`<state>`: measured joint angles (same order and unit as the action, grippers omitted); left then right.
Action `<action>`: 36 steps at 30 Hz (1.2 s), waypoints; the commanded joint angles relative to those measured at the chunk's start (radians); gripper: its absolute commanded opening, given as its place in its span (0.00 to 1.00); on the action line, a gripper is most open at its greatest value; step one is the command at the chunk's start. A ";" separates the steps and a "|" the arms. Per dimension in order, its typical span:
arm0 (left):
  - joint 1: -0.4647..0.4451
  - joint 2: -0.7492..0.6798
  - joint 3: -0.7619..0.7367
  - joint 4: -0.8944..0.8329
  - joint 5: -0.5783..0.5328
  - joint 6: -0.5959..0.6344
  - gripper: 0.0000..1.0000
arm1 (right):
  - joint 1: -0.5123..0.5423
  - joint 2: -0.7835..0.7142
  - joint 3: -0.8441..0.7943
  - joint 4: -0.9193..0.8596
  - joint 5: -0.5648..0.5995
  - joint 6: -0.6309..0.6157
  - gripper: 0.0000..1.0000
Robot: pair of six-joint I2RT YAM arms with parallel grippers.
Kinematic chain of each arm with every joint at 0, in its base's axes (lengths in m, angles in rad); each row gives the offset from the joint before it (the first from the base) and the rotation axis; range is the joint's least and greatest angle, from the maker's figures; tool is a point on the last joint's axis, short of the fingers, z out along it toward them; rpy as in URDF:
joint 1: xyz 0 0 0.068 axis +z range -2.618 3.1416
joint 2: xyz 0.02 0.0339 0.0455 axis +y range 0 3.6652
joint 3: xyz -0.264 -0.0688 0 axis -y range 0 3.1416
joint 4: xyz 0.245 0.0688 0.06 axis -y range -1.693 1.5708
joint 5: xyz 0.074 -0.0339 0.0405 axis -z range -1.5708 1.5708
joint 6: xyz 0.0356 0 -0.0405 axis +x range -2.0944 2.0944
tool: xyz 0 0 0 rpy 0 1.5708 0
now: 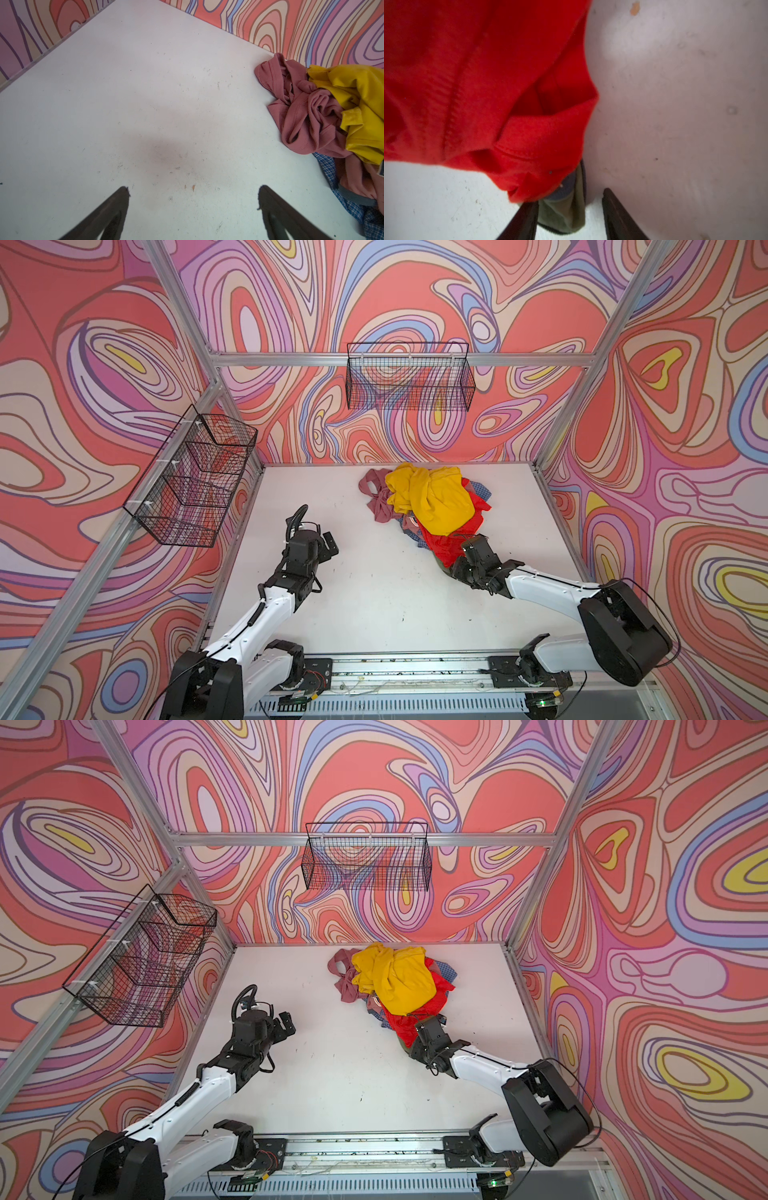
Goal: Pick out a specific cloth from the pile
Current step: 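Grasp the green cloth edge with the right gripper and lift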
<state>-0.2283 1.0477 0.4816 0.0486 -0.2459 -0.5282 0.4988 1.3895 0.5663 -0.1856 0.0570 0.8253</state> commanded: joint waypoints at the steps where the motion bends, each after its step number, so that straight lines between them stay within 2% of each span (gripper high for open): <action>1: -0.003 -0.009 0.004 -0.032 -0.026 -0.020 1.00 | 0.005 0.018 0.008 -0.012 0.030 -0.026 0.40; 3: -0.004 -0.010 0.006 -0.033 -0.027 -0.026 1.00 | 0.005 0.008 0.007 -0.031 0.050 -0.021 0.32; 9: -0.005 -0.024 0.023 -0.064 -0.042 -0.021 1.00 | 0.005 -0.063 0.003 -0.015 0.061 -0.029 0.00; 12: -0.004 -0.023 0.023 -0.061 -0.038 -0.010 1.00 | 0.029 -0.098 0.031 0.006 0.047 -0.108 0.00; 15: -0.004 -0.009 0.023 -0.052 -0.038 -0.008 1.00 | 0.063 -0.123 0.072 -0.007 0.081 -0.155 0.00; 25: -0.006 0.026 0.081 -0.051 -0.001 0.001 1.00 | 0.064 -0.213 0.121 -0.021 0.157 -0.210 0.00; 36: -0.020 0.056 0.112 -0.065 0.011 0.017 1.00 | 0.067 -0.297 0.286 -0.065 0.098 -0.383 0.00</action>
<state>-0.2367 1.0966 0.5629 -0.0002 -0.2401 -0.5228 0.5598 1.1213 0.7856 -0.2592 0.1635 0.5175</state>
